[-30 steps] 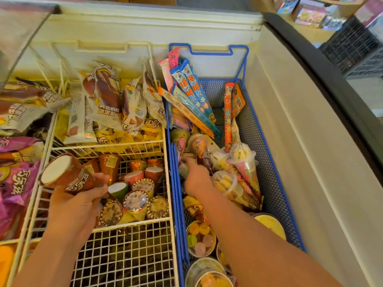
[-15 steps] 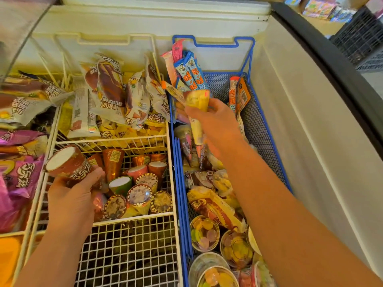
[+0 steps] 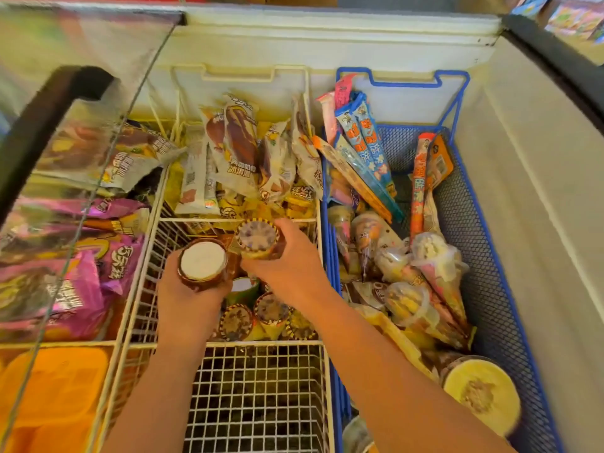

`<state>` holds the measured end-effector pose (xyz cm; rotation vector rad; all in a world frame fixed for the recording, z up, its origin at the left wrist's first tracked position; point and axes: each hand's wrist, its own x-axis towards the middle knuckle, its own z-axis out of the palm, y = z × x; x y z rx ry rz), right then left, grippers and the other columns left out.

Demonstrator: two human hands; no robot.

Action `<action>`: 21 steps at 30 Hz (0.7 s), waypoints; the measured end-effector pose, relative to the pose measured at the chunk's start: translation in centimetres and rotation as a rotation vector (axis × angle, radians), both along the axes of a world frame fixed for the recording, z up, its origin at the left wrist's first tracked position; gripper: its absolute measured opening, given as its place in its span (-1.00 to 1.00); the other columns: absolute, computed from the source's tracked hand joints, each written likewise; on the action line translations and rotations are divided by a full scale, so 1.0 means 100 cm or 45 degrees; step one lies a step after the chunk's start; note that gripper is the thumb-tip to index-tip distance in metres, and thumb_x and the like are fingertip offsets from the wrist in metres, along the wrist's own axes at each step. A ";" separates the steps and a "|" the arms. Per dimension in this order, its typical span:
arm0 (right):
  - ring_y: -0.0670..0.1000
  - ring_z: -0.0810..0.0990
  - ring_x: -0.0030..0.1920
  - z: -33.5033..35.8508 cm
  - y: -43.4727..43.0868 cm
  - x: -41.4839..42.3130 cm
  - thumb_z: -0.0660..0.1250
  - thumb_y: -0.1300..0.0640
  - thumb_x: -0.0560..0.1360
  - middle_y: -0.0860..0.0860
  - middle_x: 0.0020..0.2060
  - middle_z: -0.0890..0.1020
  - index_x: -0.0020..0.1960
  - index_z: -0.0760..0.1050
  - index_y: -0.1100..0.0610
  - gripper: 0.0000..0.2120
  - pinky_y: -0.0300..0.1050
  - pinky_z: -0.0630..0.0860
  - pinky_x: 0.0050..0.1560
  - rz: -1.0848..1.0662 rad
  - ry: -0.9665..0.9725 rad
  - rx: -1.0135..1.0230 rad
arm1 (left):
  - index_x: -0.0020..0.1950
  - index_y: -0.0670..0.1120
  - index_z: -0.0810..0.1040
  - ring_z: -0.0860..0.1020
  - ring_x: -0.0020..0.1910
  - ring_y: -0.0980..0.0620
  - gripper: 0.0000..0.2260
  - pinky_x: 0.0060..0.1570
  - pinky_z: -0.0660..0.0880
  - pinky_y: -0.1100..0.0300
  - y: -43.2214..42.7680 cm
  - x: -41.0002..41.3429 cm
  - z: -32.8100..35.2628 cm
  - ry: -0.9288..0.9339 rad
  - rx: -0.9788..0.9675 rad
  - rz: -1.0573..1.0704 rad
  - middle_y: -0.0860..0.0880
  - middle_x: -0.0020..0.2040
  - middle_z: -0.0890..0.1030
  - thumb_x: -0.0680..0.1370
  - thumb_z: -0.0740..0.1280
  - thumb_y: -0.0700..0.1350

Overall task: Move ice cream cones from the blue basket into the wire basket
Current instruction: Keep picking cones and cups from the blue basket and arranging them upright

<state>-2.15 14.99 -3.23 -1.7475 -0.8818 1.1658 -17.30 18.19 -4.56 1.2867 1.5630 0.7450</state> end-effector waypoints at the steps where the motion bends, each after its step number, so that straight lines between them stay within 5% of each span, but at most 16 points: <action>1: -0.14 0.52 -0.12 -0.004 -0.001 -0.004 0.53 0.09 0.35 -0.21 -0.13 0.52 0.15 0.38 -0.01 -0.54 -0.50 0.45 -0.27 0.022 -0.042 0.001 | 0.17 -0.03 0.54 0.63 0.03 -0.18 -0.44 0.06 0.59 -0.18 -0.001 -0.001 0.000 0.019 0.018 0.007 -0.10 0.02 0.66 0.18 0.52 -0.15; 5: -0.09 0.50 -0.07 -0.019 -0.001 -0.024 0.49 0.16 0.37 -0.11 -0.08 0.51 0.23 0.34 0.05 -0.48 -0.46 0.40 -0.25 0.110 -0.131 -0.018 | 0.18 0.06 0.46 0.57 0.01 0.11 -0.40 0.06 0.53 0.07 -0.004 -0.005 -0.008 0.084 0.072 -0.024 0.07 0.03 0.59 0.23 0.56 -0.27; 9: -0.03 0.53 0.06 -0.030 0.003 -0.036 0.49 0.19 0.37 -0.03 0.06 0.55 0.28 0.29 -0.03 -0.42 -0.38 0.38 -0.18 0.123 -0.106 0.000 | 0.19 0.12 0.43 0.56 0.09 0.00 -0.37 0.04 0.54 0.08 -0.007 -0.011 -0.020 0.128 0.105 -0.025 0.00 0.12 0.57 0.28 0.52 -0.37; 12: -0.11 0.53 -0.04 -0.030 0.000 -0.026 0.51 0.15 0.36 -0.11 -0.06 0.52 0.15 0.33 -0.05 -0.52 -0.50 0.38 -0.26 0.029 -0.170 0.029 | 0.22 0.08 0.43 0.52 0.04 0.02 -0.37 -0.03 0.47 0.19 -0.006 -0.020 -0.023 0.255 0.191 0.098 0.04 0.08 0.52 0.27 0.53 -0.35; 14: -0.23 0.50 -0.14 -0.026 -0.003 -0.011 0.51 0.15 0.37 -0.20 -0.14 0.49 0.11 0.30 -0.10 -0.52 -0.55 0.40 -0.25 -0.074 -0.199 0.039 | 0.28 0.04 0.41 0.49 0.06 0.00 -0.36 0.07 0.49 0.06 -0.005 -0.026 -0.021 0.275 0.182 0.277 0.03 0.11 0.49 0.29 0.55 -0.29; 17: -0.34 0.46 -0.16 -0.017 -0.002 0.006 0.49 0.01 0.41 -0.27 -0.10 0.47 0.33 0.30 -0.04 -0.42 -0.53 0.37 -0.19 -0.151 -0.147 0.009 | 0.34 0.04 0.37 0.52 0.18 -0.06 -0.39 0.22 0.48 -0.02 -0.005 -0.029 -0.013 0.212 0.207 0.472 -0.02 0.23 0.51 0.37 0.55 -0.16; 21: -0.27 0.50 -0.04 -0.004 0.007 -0.007 0.44 -0.17 0.41 -0.25 0.01 0.44 0.46 0.21 -0.05 -0.28 -0.41 0.48 0.02 -0.085 -0.024 0.004 | 0.39 0.01 0.37 0.49 0.26 0.01 -0.39 0.19 0.48 0.31 -0.001 -0.028 0.009 0.206 0.401 0.549 -0.03 0.32 0.48 0.40 0.52 -0.16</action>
